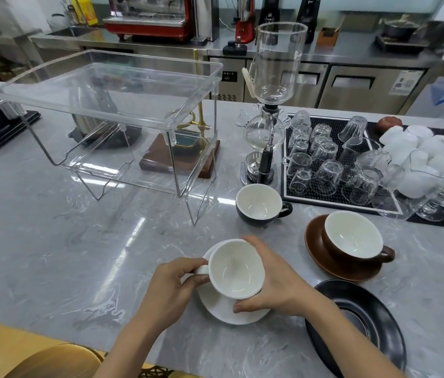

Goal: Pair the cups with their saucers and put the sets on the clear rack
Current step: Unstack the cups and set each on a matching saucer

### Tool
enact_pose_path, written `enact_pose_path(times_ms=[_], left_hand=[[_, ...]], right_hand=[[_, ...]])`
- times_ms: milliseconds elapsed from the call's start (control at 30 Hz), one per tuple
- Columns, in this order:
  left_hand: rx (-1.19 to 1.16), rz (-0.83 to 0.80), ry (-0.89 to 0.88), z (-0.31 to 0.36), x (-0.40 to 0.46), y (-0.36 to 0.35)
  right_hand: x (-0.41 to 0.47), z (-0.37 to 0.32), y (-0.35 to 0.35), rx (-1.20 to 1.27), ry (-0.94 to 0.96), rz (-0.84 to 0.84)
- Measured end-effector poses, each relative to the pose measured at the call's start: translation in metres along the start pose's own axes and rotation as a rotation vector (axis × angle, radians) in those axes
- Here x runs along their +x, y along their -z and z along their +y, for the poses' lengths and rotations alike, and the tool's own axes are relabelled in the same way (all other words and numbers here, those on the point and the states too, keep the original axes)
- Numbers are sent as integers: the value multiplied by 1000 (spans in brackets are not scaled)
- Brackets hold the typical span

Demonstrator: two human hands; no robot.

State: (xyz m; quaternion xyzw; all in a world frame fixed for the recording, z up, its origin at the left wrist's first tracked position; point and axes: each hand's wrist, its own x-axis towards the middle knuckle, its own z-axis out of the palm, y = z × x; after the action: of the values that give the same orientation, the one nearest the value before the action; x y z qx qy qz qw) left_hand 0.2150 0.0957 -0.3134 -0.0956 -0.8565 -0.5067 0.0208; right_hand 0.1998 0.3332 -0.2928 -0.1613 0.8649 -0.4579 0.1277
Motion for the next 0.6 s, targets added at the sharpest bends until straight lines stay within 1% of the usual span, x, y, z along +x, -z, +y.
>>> enact_pose_path(times_ms=[367,600], left_hand=[[34,-13,7,-1,0,0],[46,-24,61,-6,-2,1]], right_hand=[[-2,3,-1,13,16,-9],[-4,7,-4,29,-37,-33]])
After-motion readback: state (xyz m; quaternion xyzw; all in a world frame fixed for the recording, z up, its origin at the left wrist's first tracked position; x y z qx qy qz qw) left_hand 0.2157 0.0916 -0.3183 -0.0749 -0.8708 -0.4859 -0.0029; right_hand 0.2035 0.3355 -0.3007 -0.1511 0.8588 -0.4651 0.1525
